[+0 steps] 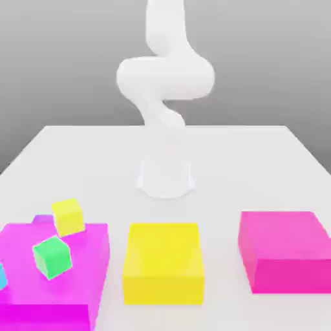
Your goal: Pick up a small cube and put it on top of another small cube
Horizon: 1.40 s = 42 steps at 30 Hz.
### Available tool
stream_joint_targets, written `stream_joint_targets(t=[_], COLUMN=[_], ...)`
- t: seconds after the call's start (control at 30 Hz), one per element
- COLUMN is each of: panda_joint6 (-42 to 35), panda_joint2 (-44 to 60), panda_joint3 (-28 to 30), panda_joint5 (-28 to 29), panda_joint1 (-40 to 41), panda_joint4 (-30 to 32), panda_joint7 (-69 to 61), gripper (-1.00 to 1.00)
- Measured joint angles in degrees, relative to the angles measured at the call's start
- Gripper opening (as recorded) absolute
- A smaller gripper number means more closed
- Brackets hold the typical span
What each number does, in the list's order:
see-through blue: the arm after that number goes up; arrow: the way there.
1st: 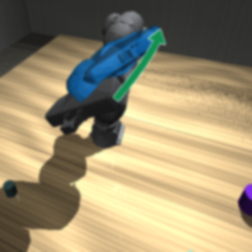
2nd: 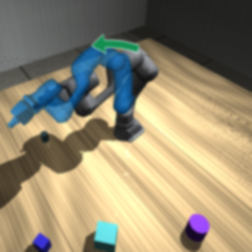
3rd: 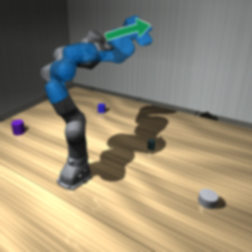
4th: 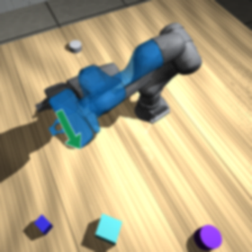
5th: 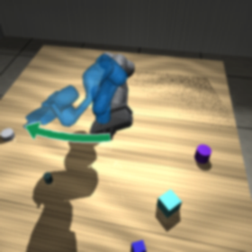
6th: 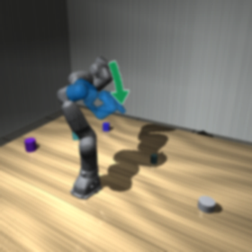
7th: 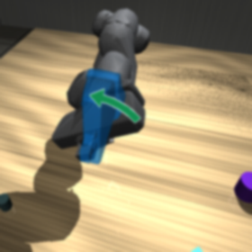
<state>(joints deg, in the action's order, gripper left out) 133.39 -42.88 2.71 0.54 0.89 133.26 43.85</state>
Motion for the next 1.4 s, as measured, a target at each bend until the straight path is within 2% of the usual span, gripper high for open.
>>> stream_joint_targets(t=[0.5, 0.83, 0.93, 1.0, 1.07, 1.13, 1.2, 1.37, 1.4], panda_joint6=[12.3, 20.9, 23.6, 25.4, 27.1, 28.4, 30.6, 37.5, 38.5], panda_joint2=[20.6, 34.0, 38.0, 40.8, 43.6, 45.4, 48.7, 58.3, 59.6], panda_joint3=[13.8, 25.5, 28.5, 29.5, 29.6, 28.1, 25.4, 11.8, 9.9], panda_joint5=[11.2, 10.7, 7.5, 3.4, -2.4, -5.3, -11.2, -25.6, -26.9], panda_joint1=[10.8, 14.9, 15.2, 16.2, 17.7, 17.8, 18.7, 28.9, 30.5], panda_joint4=[11.8, 19.7, 22.1, 23.7, 25.3, 26.1, 25.7, 23.4, 23.0], panda_joint7=[-13.0, -27.5, -34.0, -39.7, -46.6, -50.5, -55.1, -66.1, -67.3], gripper=[0.0, 0.0, 0.0, 0.0, 0.0, 0.0, 0.0, 0.0, -1.0])
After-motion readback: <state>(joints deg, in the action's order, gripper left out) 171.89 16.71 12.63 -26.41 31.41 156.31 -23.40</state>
